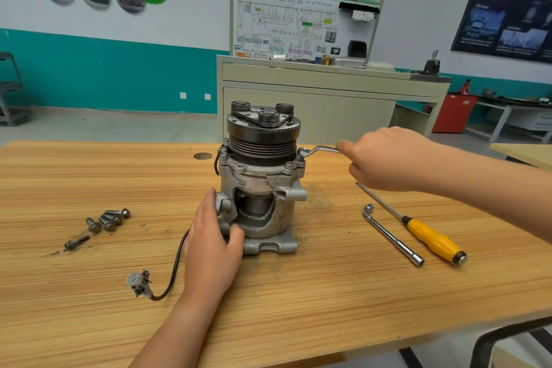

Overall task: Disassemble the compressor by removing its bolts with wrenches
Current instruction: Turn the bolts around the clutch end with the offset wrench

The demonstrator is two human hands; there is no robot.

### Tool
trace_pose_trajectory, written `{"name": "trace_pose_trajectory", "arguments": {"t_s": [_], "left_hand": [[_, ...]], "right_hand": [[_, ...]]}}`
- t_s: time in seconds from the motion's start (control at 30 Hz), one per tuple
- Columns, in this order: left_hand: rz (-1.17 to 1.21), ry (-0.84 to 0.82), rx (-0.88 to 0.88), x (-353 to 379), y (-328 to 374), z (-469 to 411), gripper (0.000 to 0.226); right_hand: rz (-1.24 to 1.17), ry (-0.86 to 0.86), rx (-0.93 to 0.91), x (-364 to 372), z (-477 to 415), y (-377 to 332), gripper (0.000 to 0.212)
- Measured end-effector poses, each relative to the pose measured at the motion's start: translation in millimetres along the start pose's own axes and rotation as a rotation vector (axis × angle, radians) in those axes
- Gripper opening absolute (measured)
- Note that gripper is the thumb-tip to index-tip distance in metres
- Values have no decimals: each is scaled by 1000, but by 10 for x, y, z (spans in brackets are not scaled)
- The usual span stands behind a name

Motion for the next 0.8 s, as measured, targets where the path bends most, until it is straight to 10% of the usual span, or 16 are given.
{"name": "trace_pose_trajectory", "arguments": {"t_s": [0.63, 0.8], "left_hand": [[7, -3, -6, -15, 9, -8, 69], [7, -3, -10, -15, 12, -6, 70]], "right_hand": [[-589, 506, 405, 380, -307, -64, 32], [-301, 184, 289, 240, 127, -95, 37]]}}
Point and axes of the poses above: each hand's wrist, its own z-axis away from the middle knuckle, its own x-axis out of the palm, y = z × x, the point moved 2 cm from there along -z, towards the middle knuckle, and after that the axes turned 15 degrees about z, right-handed, at the moved point
